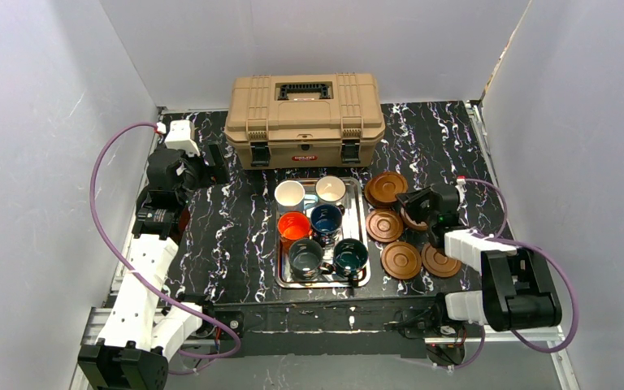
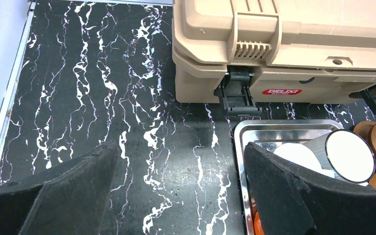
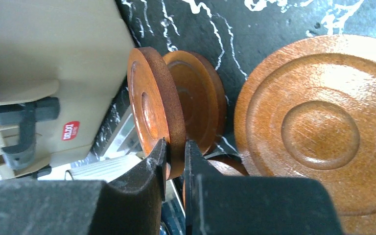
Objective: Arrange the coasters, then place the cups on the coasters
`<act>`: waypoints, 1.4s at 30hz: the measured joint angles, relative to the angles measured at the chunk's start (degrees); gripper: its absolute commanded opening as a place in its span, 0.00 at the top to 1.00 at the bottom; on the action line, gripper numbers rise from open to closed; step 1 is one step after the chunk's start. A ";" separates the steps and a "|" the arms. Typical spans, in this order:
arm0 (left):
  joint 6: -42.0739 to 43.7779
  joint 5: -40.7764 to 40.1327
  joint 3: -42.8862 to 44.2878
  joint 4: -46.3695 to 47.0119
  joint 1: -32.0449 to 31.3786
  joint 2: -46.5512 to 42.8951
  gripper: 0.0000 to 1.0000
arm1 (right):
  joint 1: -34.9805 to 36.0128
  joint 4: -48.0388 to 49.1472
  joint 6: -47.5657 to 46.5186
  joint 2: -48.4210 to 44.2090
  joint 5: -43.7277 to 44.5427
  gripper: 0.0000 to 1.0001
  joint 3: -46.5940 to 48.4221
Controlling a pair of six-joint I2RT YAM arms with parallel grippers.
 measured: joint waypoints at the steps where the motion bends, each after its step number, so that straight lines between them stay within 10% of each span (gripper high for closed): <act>1: 0.00 0.00 0.00 0.00 0.00 0.00 0.02 | -0.07 -0.24 0.07 -0.92 0.15 0.99 0.00; 20: 0.39 -0.09 0.00 0.00 -1.20 -0.15 0.02 | -4.66 -16.92 -6.88 -14.36 6.51 0.99 10.19; 42: 1.42 -0.55 0.00 0.04 -4.26 -1.40 0.02 | -17.68 -16.74 -15.85 17.25 1.95 0.99 25.46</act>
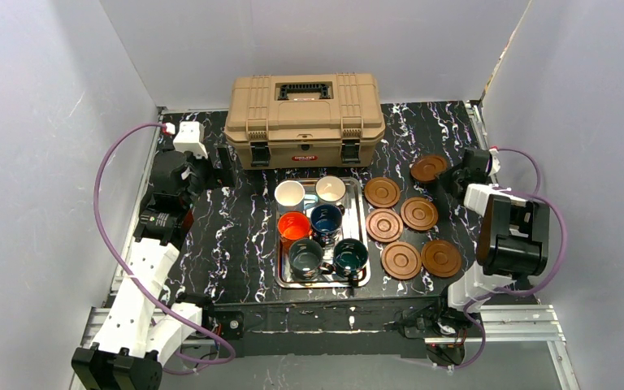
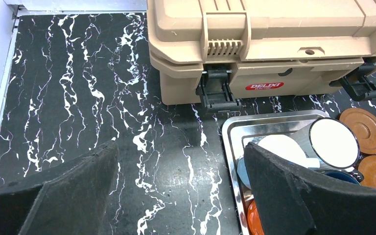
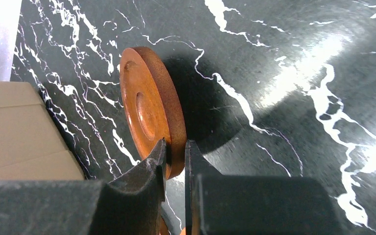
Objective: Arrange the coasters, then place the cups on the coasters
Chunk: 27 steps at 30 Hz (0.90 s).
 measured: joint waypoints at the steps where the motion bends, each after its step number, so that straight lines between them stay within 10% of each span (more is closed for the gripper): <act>1: 0.07 -0.02 0.00 0.00 -0.09 -0.07 0.02 | 0.00 0.96 0.15 1.16 -0.63 0.99 0.11; 4: 0.15 -0.15 0.00 0.00 -0.22 -0.20 0.02 | 0.00 3.21 0.22 2.99 -1.36 0.95 0.66; 13: 0.55 -0.55 0.00 0.02 -0.24 -0.20 0.02 | -0.02 2.89 -3.78 4.81 0.50 0.37 0.90; 27: 0.48 -0.35 0.00 0.02 -0.24 0.13 0.02 | 1.42 -9.49 -21.44 1.18 1.03 0.17 4.42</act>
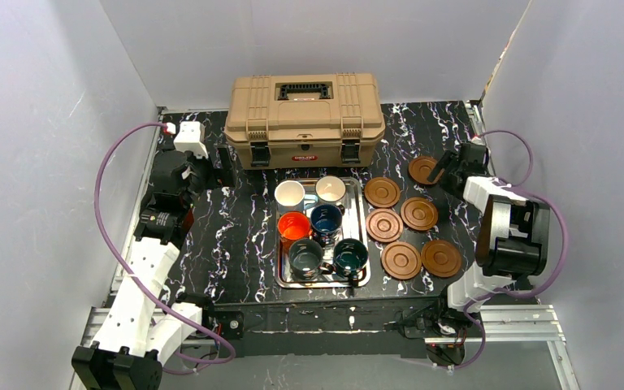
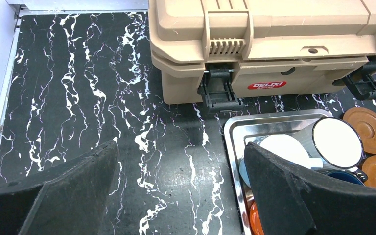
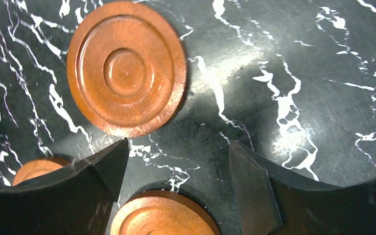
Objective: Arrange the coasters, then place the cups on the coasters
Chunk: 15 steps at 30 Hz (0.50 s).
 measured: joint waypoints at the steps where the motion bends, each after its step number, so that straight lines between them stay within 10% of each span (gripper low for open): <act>1: 0.00 0.02 0.00 0.00 0.00 0.02 0.02 | 0.59 -1.18 -1.60 -0.02 -0.02 0.17 0.57; 15: -0.02 0.20 0.00 -0.02 0.00 0.68 0.02 | 13.20 -11.52 -13.20 7.74 3.87 0.21 16.41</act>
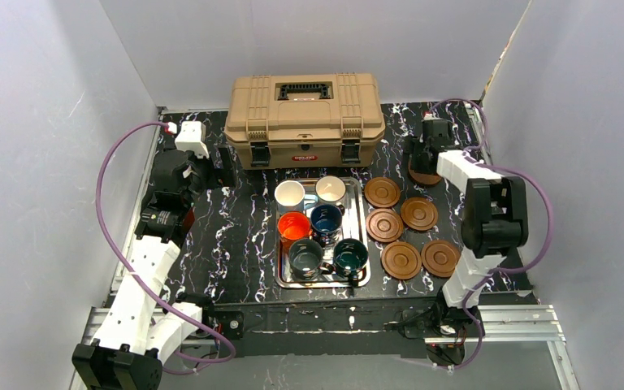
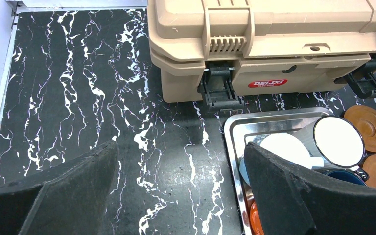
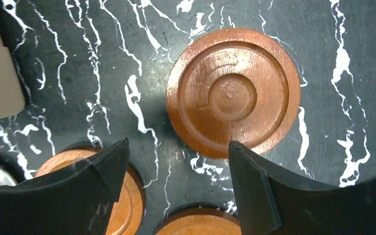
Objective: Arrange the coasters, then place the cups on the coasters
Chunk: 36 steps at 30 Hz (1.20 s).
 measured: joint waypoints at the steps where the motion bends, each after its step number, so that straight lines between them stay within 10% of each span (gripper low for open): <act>1: 0.00 0.00 0.00 0.00 0.00 0.00 0.02 | 0.15 -0.70 -0.46 1.57 0.50 0.23 1.40; 12: 0.02 0.00 0.00 -0.02 0.00 -0.02 0.02 | 0.81 -6.10 -4.04 13.53 4.07 0.28 11.67; 19: 0.04 0.00 0.00 -0.02 0.00 0.00 0.02 | 1.16 -6.38 -4.98 14.71 6.21 0.51 12.81; 36: 0.04 0.00 0.00 -0.02 0.00 0.09 0.02 | -5.09 -4.61 -3.61 15.78 7.85 0.56 13.75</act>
